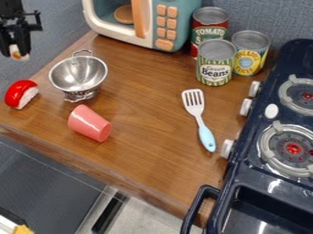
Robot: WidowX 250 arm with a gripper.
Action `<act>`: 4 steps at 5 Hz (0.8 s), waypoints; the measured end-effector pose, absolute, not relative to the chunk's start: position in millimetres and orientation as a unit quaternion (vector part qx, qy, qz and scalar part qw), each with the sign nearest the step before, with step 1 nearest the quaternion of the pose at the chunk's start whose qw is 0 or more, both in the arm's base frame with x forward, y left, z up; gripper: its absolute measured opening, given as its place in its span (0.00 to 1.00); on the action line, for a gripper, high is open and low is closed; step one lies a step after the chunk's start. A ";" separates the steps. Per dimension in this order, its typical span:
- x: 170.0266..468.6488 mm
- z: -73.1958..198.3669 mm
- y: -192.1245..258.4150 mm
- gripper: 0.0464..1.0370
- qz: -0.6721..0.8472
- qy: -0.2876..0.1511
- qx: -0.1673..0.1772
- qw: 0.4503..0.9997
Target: Move the object to the left of the silver bowl
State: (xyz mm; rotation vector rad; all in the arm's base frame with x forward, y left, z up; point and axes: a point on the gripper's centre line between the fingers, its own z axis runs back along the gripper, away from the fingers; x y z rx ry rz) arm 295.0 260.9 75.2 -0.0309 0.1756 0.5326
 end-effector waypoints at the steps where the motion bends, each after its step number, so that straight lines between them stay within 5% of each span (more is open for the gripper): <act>1: 295.1 77.7 260.5 0.42 0.263 0.090 -0.016 0.960; 2: 295.8 75.3 260.9 0.74 0.260 0.094 -0.016 0.961; 3: 298.3 74.6 258.3 0.95 0.252 0.094 -0.016 0.963; 4: 301.0 74.2 255.4 0.97 0.245 0.094 -0.015 0.965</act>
